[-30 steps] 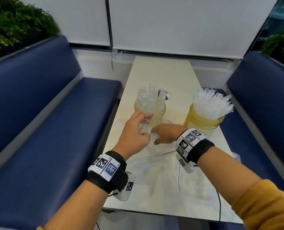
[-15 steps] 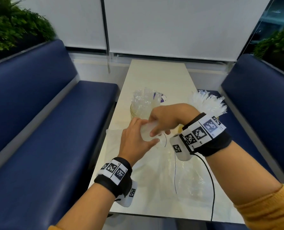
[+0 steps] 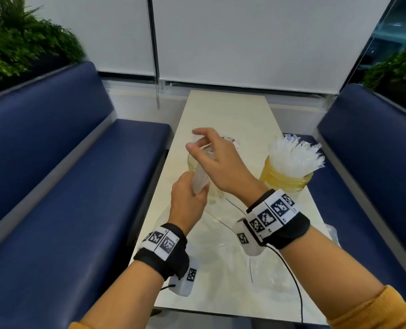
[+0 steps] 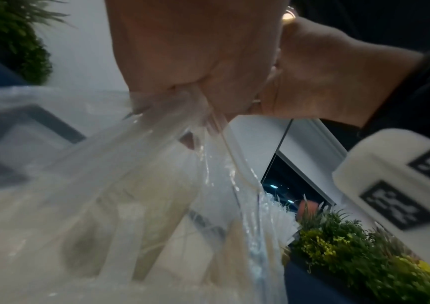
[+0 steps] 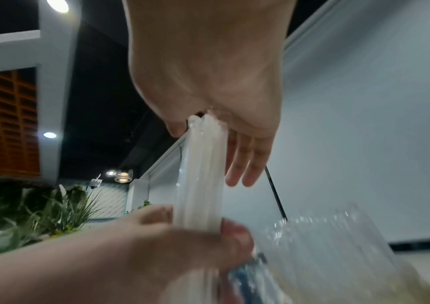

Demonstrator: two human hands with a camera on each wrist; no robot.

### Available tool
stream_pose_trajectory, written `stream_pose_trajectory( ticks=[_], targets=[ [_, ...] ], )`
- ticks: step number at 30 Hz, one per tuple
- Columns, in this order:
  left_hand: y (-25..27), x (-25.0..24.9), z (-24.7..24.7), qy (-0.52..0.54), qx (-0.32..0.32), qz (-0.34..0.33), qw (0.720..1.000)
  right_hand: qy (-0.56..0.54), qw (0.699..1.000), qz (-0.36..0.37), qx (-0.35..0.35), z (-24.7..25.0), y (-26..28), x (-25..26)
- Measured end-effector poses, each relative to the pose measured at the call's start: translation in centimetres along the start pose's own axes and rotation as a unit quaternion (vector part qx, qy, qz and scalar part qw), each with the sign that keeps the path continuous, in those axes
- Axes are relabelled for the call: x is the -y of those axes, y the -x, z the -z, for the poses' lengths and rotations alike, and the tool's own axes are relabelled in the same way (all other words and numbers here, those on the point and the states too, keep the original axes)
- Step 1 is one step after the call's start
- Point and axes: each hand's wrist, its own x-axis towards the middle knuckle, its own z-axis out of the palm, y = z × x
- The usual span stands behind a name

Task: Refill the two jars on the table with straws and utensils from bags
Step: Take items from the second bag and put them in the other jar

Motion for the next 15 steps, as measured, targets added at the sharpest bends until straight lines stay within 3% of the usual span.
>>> stream_pose_trajectory(
  ticks=[2, 7, 12, 15],
  targets=[
    [-0.2, -0.2, 0.3, 0.014, 0.006, -0.005, 1.0, -0.073, 0.996, -0.037, -0.041, -0.6, 0.7, -0.9],
    [0.0, -1.8, 0.8, 0.053, 0.008, 0.004, 0.999, -0.136, 0.986, -0.101, -0.004, -4.6, 2.2, -2.9],
    [0.7, -0.5, 0.9, 0.097, 0.036, 0.045, 0.994, -0.181, 0.982, -0.04, -0.027, -3.1, 0.5, 0.7],
    [1.2, 0.2, 1.0, 0.053, 0.019, 0.051, 0.997, -0.235, 0.97, 0.009, -0.057, 0.5, -1.9, 4.1]
  ],
)
